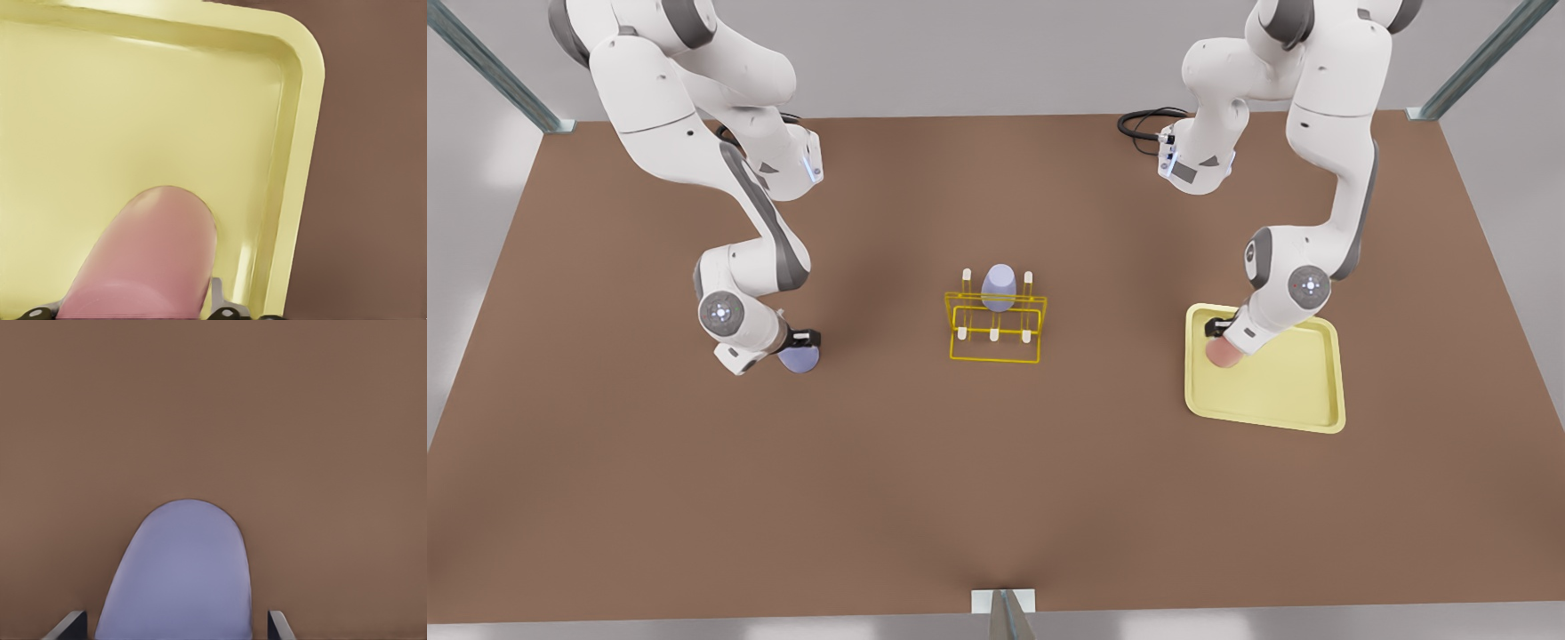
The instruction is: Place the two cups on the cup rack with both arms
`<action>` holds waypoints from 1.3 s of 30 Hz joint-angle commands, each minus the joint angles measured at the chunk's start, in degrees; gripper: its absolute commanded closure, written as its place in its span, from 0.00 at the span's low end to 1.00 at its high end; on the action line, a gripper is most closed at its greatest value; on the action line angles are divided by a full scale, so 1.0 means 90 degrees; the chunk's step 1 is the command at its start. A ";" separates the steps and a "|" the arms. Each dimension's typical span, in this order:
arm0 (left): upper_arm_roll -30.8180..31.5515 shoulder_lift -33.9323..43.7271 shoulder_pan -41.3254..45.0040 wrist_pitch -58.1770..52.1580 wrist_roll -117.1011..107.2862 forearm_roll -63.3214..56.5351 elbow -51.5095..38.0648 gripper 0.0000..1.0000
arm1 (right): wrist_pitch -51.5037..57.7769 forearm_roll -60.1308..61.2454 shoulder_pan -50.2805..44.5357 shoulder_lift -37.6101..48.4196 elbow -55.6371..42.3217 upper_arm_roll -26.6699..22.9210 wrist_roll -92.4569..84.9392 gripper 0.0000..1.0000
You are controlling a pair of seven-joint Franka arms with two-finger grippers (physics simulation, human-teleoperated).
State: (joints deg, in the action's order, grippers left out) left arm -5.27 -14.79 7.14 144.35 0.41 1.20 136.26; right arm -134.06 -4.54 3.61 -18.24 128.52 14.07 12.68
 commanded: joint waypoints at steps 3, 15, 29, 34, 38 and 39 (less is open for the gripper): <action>0.0000 0.0032 -0.0013 -0.0003 0.0091 0.0004 -0.0022 0.12 | 0.0091 0.0006 0.0009 -0.0112 -0.0090 -0.0001 -0.0081 0.00; 0.0000 0.0023 -0.0032 0.0309 0.0091 -0.0006 -0.0061 0.15 | 0.0207 0.0006 0.0019 -0.0200 -0.0110 0.0009 -0.0305 0.00; 0.0127 0.0335 0.0017 -0.1604 0.0042 0.0023 -0.1438 0.17 | 0.0247 0.0006 0.0029 -0.0268 -0.0286 0.0009 -0.0393 0.13; 0.1044 0.0033 0.0046 -0.2873 -0.1245 0.0072 -0.2941 0.17 | 0.0247 0.0006 0.0029 -0.0278 -0.0374 0.0009 -0.0403 0.13; 0.1621 -0.0563 0.0524 -0.3109 -0.3101 0.0043 -0.3996 0.17 | 0.0237 0.0006 0.0029 -0.0386 -0.0452 0.0009 -0.0442 0.00; 0.1621 -0.0719 0.0788 -0.3109 -0.3589 0.0043 -0.4230 0.17 | 0.0218 0.0006 0.0029 -0.0386 -0.0452 0.0009 -0.0442 0.00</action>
State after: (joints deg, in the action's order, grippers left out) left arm 9.00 -20.64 13.41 121.65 -6.89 1.61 99.19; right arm -131.97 -4.58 3.87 -21.68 124.54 14.14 10.04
